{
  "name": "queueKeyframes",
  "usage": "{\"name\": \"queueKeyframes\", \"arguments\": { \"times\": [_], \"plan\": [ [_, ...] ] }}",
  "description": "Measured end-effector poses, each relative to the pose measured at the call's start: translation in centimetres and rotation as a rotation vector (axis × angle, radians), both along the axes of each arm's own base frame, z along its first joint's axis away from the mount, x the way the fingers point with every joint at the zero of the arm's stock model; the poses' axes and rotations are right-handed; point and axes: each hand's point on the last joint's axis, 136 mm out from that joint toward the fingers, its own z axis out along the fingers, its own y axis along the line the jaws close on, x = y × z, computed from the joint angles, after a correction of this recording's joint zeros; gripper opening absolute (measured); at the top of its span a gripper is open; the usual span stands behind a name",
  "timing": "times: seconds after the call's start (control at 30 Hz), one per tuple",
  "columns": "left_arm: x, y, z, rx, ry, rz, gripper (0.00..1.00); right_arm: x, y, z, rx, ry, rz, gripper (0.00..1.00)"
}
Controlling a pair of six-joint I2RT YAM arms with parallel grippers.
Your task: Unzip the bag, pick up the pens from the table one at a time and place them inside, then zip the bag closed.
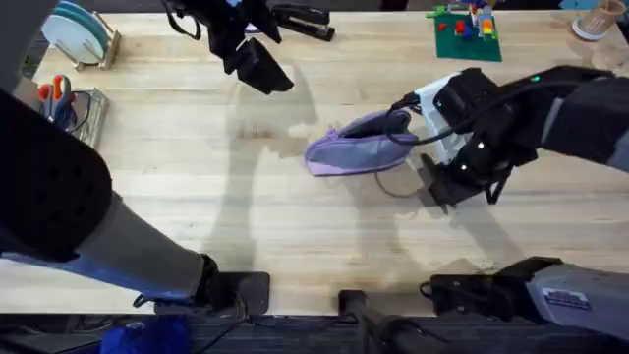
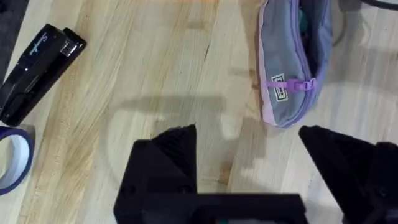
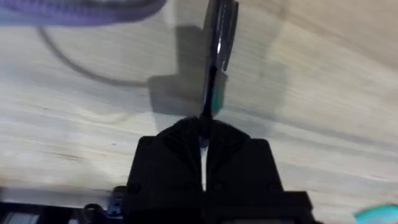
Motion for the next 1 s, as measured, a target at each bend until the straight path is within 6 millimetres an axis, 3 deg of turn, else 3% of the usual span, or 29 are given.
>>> {"name": "queueKeyframes", "arguments": {
  "times": [0.3,0.6,0.83,1.0],
  "plan": [
    [0.0,0.0,0.0,0.0,0.0,0.0,0.994,2.9,-1.3,2.9,-0.095,-0.121,0.007,0.031],
    [0.0,0.0,0.0,0.0,0.0,0.0,0.993,7.3,-0.1,8.6,-0.034,-0.361,0.014,0.032],
    [0.0,0.0,0.0,0.0,0.0,0.0,0.994,10.7,1.1,12.9,0.0,-0.551,0.157,0.031],
    [0.0,0.0,0.0,0.0,0.0,0.0,0.994,11.6,2.5,13.8,0.022,-0.583,0.372,0.031]
  ]
}}
